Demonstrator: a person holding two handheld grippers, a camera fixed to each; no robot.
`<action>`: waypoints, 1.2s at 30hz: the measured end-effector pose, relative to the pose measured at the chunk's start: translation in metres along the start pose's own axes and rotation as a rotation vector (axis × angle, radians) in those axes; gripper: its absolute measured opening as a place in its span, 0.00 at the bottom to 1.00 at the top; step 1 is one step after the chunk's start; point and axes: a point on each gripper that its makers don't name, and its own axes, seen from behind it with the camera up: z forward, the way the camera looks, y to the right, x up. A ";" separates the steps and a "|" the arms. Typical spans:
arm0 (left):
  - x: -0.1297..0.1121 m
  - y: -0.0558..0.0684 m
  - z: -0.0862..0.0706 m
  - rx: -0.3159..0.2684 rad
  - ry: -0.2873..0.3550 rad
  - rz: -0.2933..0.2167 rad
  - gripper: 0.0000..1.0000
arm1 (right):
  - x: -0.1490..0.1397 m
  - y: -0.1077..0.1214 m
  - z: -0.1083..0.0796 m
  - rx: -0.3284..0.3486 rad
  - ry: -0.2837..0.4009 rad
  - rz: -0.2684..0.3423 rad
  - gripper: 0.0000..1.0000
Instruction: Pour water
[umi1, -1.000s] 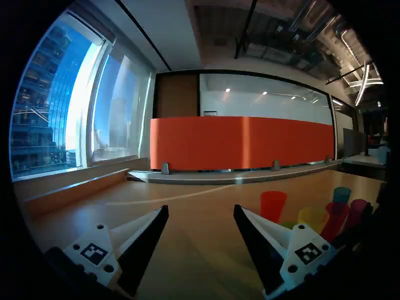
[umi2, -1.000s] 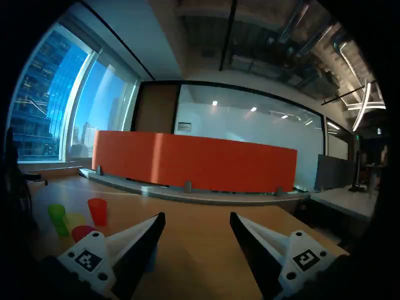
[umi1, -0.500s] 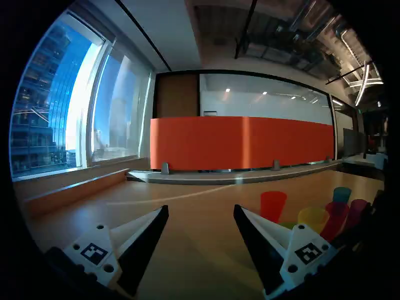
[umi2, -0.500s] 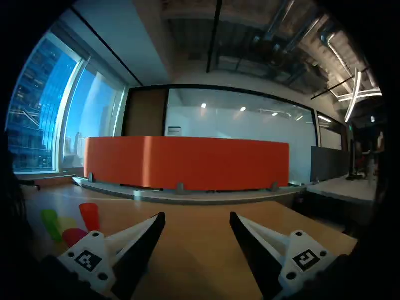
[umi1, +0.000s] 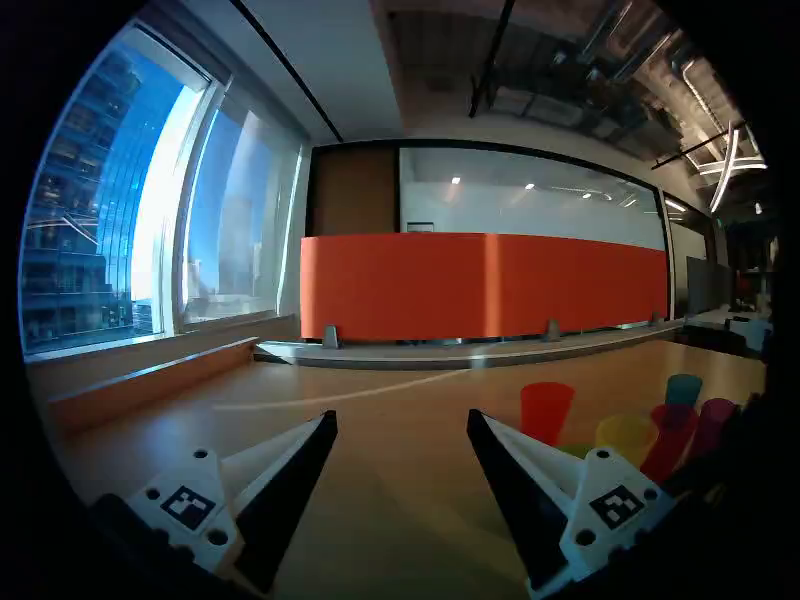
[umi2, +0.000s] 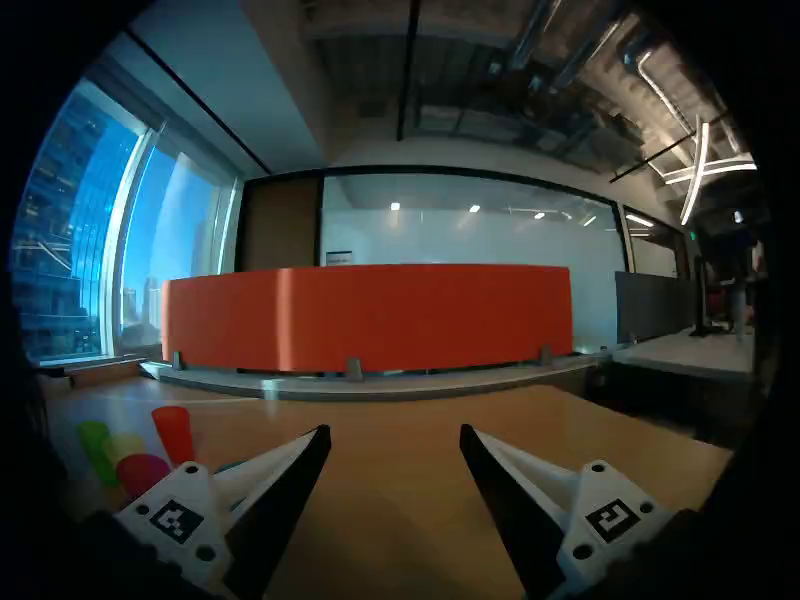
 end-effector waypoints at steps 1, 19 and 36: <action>0.000 0.000 0.000 0.000 0.000 0.000 0.97 | -0.001 0.000 0.000 0.001 -0.003 -0.001 1.00; 0.000 0.000 -0.001 0.000 0.000 0.000 0.97 | -0.021 0.001 0.003 0.005 -0.034 -0.043 1.00; 0.000 0.000 0.001 -0.001 0.000 0.000 0.97 | -0.020 0.000 0.002 0.010 -0.037 -0.030 1.00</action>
